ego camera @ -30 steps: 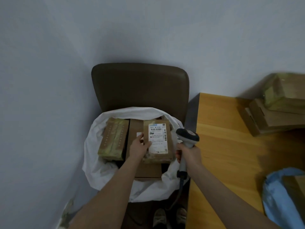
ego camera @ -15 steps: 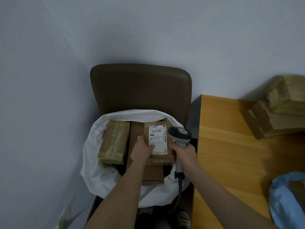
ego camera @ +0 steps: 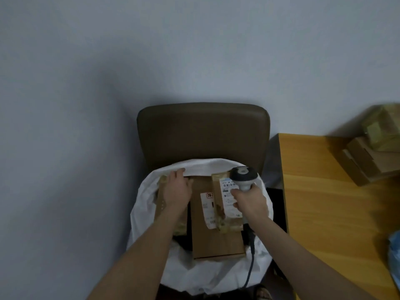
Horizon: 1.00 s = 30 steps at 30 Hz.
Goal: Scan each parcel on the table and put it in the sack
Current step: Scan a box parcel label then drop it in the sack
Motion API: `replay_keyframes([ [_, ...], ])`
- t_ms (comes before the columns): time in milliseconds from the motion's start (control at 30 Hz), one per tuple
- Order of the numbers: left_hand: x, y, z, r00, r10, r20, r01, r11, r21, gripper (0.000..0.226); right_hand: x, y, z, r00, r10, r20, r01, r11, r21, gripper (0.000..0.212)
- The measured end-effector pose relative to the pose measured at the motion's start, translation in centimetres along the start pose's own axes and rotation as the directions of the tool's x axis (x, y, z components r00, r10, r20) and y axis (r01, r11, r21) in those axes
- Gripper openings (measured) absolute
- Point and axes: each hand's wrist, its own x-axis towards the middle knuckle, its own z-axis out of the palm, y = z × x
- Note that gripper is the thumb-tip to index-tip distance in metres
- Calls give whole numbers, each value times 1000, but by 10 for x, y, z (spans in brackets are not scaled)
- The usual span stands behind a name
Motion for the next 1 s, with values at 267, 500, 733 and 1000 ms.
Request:
replay_keyframes([
  [267, 98, -27, 11, 934, 59, 352, -142, 966, 216, 54, 16, 12, 53, 974, -210, 90, 229, 898, -376, 38],
  [500, 111, -8, 7, 998, 29, 56, -34, 995, 93, 26, 31, 14, 62, 976, -163, 148, 215, 840, -498, 46],
  [733, 101, 3, -37, 994, 73, 76, -67, 995, -80, 36, 36, -1, 60, 978, -94, 185, 177, 846, -503, 53],
  [1000, -44, -102, -37, 839, -520, 161, 544, 811, -216, 91, -12, -3, 62, 963, -146, 228, 237, 863, -446, 37],
])
